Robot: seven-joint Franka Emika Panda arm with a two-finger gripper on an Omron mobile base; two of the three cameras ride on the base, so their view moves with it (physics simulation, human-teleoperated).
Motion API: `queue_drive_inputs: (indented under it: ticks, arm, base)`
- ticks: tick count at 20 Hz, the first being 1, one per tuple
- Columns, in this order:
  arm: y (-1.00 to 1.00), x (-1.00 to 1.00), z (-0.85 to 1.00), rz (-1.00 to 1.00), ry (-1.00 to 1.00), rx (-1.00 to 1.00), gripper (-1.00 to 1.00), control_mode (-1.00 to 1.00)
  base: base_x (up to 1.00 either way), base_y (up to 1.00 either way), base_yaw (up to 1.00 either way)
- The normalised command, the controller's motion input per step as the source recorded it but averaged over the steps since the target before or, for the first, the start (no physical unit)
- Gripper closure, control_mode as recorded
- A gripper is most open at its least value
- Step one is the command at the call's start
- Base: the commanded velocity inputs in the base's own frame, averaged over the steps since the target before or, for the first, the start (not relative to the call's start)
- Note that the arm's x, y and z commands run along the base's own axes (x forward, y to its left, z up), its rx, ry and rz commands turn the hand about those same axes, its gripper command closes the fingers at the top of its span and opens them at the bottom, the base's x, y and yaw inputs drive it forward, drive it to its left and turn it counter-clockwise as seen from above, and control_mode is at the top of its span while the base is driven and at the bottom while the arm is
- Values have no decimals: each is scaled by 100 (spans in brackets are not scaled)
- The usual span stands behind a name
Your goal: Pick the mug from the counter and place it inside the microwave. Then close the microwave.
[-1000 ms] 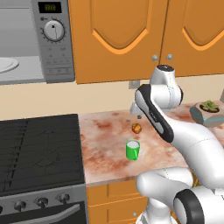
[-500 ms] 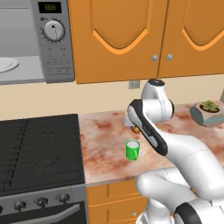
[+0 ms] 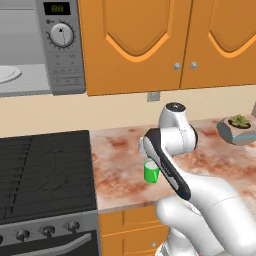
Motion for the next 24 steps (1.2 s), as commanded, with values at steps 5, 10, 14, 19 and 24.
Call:
queue_drive_inputs:
  ticks: [5, 10, 14, 19, 24]
  arm:
    - [0, -18, -20, -27, 0, 0, -100, -100]
    - [-3, -11, -33, -14, 0, 0, -100, -100]
    - [0, -1, -29, -1, 0, 2, -100, -100]
    - [0, 0, -24, 2, 0, 4, -100, -100]
    - [0, 3, -10, 6, 0, 1, -100, -100]
  base:
    - [0, 0, 0]
    - [0, 0, 0]
    - [0, 0, 0]
    - [0, 0, 0]
    - [0, 0, 0]
